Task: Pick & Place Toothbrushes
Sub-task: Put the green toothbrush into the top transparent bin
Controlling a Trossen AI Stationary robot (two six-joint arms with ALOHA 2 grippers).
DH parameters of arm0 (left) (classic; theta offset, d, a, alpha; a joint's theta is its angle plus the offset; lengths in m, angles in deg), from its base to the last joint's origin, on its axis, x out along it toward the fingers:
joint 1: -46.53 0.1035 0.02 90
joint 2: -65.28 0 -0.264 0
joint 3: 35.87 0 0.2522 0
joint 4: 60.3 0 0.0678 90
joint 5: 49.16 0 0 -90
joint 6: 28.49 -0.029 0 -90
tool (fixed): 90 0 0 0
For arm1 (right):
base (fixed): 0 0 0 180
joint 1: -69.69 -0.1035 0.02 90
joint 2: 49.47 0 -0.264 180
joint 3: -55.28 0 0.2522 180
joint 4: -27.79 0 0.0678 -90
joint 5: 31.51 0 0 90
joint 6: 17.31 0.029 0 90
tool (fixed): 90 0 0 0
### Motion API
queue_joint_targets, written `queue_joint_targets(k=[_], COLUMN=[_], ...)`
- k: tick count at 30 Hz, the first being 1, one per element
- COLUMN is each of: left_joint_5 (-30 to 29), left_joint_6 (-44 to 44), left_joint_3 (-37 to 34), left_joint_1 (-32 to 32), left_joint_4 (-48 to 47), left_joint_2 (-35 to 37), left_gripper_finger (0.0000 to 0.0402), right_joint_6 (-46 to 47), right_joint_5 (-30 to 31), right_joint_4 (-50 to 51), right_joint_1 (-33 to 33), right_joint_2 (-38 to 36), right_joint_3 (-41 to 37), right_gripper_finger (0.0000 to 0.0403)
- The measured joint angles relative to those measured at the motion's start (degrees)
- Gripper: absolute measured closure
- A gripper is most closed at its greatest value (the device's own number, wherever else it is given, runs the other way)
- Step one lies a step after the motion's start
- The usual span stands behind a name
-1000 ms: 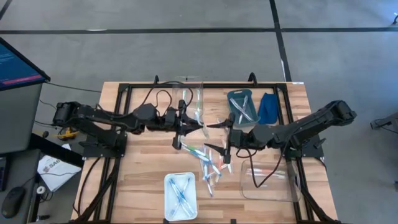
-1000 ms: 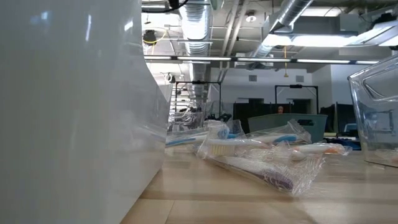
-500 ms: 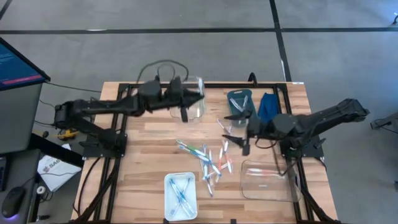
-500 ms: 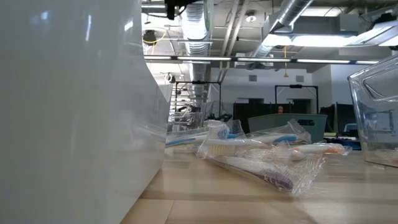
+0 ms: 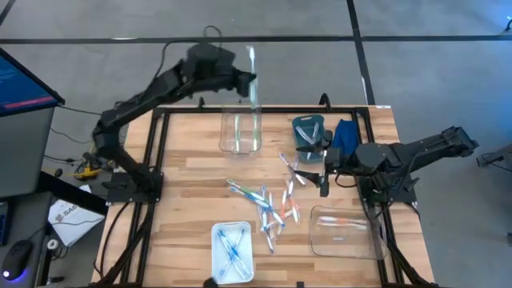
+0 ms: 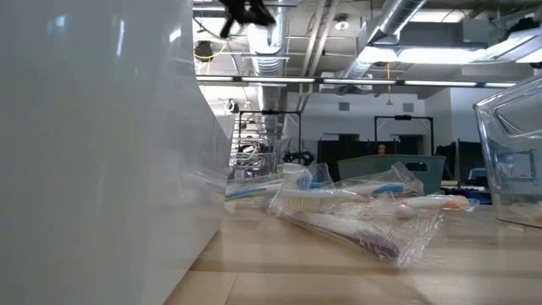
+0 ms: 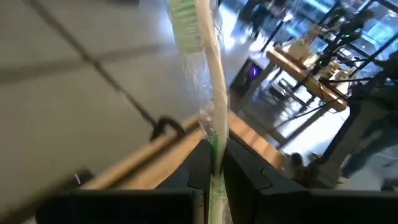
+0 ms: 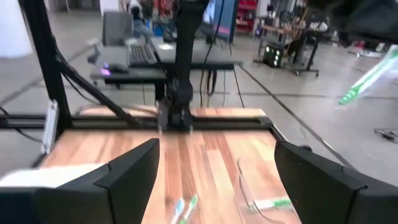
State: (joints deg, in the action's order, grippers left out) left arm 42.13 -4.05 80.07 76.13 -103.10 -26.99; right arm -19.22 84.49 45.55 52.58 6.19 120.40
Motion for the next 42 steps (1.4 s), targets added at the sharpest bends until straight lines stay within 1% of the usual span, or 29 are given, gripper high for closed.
queue_joint_targets(k=[2,5,8,11,13,17,21,26,35,37,42], left_joint_5=[3.9,10.0,11.7,11.6,10.1,7.8,6.6,4.0,4.6,4.6,4.0], left_joint_6=[4.4,11.1,15.4,17.1,17.7,17.6,16.9,15.2,15.3,16.4,16.9], left_joint_3=[3.9,7.6,9.3,9.4,9.4,9.4,9.4,9.4,9.4,9.4,8.8], left_joint_1=[1.8,4.0,4.7,4.7,4.6,4.5,4.5,5.6,5.4,5.1,4.8], left_joint_4=[-3.1,-5.6,-8.4,-11.2,-13.4,-16.2,-17.1,-21.9,-23.7,-24.3,-26.9], left_joint_2=[-4.3,-9.9,-13.5,-16.0,-17.3,-19.5,-21.3,-24.0,-29.6,-30.6,-31.3], left_gripper_finger=[0.038,0.038,0.038,0.038,0.038,0.038,0.038,0.038,0.038,0.038,0.038], right_joint_6=[0.0,0.0,0.0,0.0,0.0,0.0,0.0,1.1,2.0,2.0,2.0], right_joint_5=[0.0,0.0,0.0,0.0,0.0,0.0,0.0,0.0,0.0,0.0,0.0], right_joint_4=[1.7,5.2,6.9,6.9,6.9,7.8,8.9,8.9,8.9,9.2,11.2], right_joint_1=[0.4,0.9,1.6,2.4,3.0,4.4,5.6,6.8,7.2,7.1,7.1], right_joint_2=[0.0,-0.2,-0.3,-0.3,-0.3,-0.3,-0.3,-0.3,-0.3,-0.3,-0.3], right_joint_3=[0.0,0.0,0.0,0.0,0.0,0.0,0.0,0.0,0.0,0.0,0.0], right_gripper_finger=[0.0092,0.0092,0.0092,0.0092,0.0092,0.0092,0.0092,0.0092,0.0092,0.0092,0.0092])
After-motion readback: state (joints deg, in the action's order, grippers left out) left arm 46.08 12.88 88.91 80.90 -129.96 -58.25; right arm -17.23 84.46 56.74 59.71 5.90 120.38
